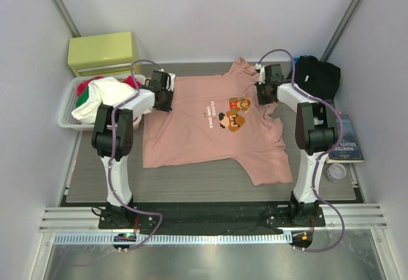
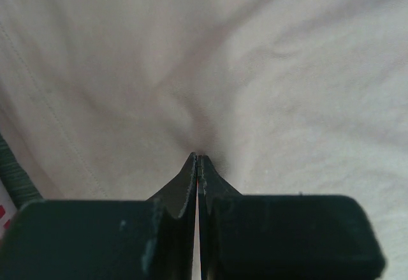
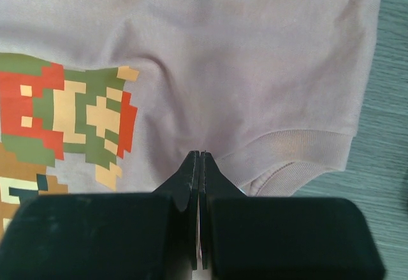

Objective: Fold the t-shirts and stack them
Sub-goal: Flatten out the tshirt

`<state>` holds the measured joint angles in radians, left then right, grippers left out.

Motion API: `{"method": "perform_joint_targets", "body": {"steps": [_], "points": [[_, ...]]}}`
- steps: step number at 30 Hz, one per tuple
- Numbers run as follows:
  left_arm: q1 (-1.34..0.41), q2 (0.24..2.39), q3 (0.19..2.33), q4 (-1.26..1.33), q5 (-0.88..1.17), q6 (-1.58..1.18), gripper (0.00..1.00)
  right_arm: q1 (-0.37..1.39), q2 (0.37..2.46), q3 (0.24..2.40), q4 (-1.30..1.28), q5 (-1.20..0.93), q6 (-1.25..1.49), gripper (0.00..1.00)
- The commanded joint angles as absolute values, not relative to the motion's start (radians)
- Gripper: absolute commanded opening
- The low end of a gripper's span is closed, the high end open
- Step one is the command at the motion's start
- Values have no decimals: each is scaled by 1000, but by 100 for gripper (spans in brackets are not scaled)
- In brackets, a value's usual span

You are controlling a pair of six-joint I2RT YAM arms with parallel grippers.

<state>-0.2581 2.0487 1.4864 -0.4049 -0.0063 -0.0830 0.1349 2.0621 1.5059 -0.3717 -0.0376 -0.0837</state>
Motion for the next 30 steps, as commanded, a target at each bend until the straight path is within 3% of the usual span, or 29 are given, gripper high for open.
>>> {"method": "perform_joint_targets", "body": {"steps": [1, 11, 21, 30], "points": [[-230, 2074, 1516, -410, -15, -112, 0, 133, 2094, 1552, -377, -31, -90, 1], [-187, 2094, 1543, -485, 45, -117, 0, 109, 2131, 1539, -393, -25, -61, 1], [-160, 2102, 1529, -492, 63, -101, 0, -29, 2020, 1437, -367, -35, -58, 1], [-158, 2108, 1528, -494, 69, -89, 0, -37, 1979, 1378, -342, -52, -64, 1]]}}
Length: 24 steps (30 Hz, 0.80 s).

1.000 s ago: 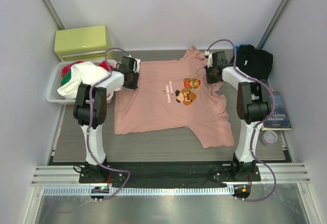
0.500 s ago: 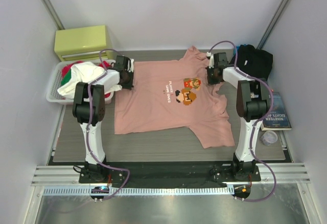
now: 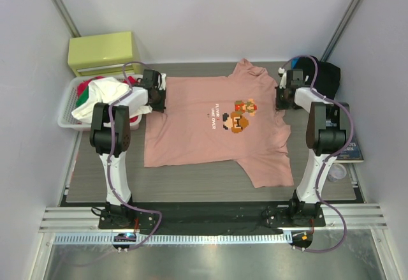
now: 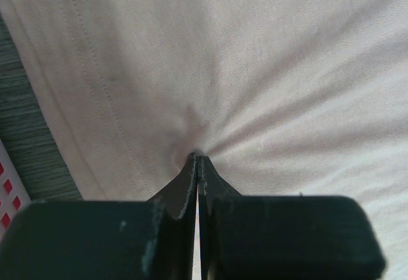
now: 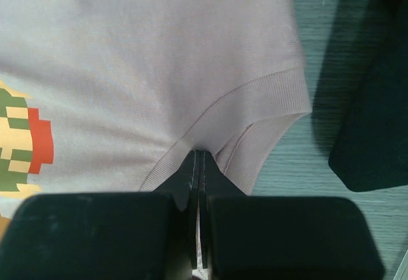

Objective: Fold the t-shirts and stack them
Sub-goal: Flatten out the tshirt

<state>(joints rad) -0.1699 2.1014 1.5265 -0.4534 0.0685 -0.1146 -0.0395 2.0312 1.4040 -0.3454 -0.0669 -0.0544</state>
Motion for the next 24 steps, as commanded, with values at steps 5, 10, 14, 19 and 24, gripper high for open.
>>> {"method": "perform_joint_targets", "body": {"steps": [5, 10, 14, 19, 24], "points": [[-156, 2088, 1497, -460, 41, -69, 0, -37, 1951, 1336, -302, -48, -74, 1], [-156, 1990, 1444, -379, 46, -49, 0, -34, 1864, 1292, -252, -63, -86, 1], [-153, 1877, 1427, -360, 35, -19, 0, -28, 1723, 1282, -252, -58, -84, 1], [-138, 1685, 1376, -444, 75, -8, 0, -28, 1464, 1286, -440, -109, -72, 1], [-137, 1442, 1252, -584, 228, -26, 0, -28, 1197, 1122, -601, -184, -97, 1]]}}
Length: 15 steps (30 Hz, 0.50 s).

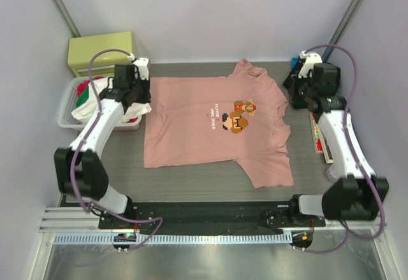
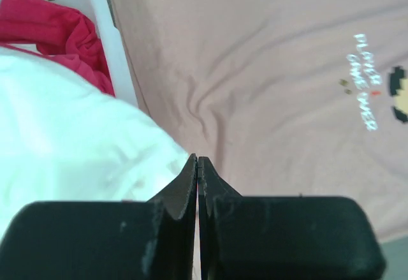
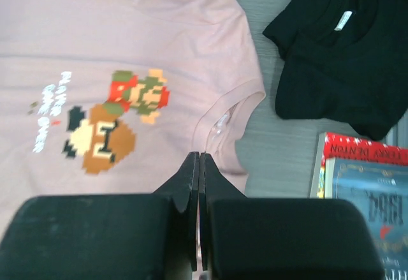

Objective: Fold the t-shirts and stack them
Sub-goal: Flatten out the tshirt

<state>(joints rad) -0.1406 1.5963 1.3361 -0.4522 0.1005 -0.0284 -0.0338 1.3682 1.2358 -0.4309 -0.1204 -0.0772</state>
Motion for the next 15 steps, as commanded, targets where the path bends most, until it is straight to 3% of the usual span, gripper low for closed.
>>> {"method": "perform_joint_targets", "body": {"steps": [1, 7, 10, 15], "points": [[-138, 1413, 1211, -598, 227, -25, 0, -28, 1113, 1100, -610, -184, -100, 1], [-137, 1134, 987, -425, 8, -5, 0, -28, 878, 1014, -634, -81, -98, 1], [-137, 1118, 986, -455, 9, 15, 0, -29, 873, 1019, -638, -51, -81, 1], [-138, 1155, 1052, -602, 92, 29, 0, -87, 951, 1098, -734, -251, -61, 1]]}}
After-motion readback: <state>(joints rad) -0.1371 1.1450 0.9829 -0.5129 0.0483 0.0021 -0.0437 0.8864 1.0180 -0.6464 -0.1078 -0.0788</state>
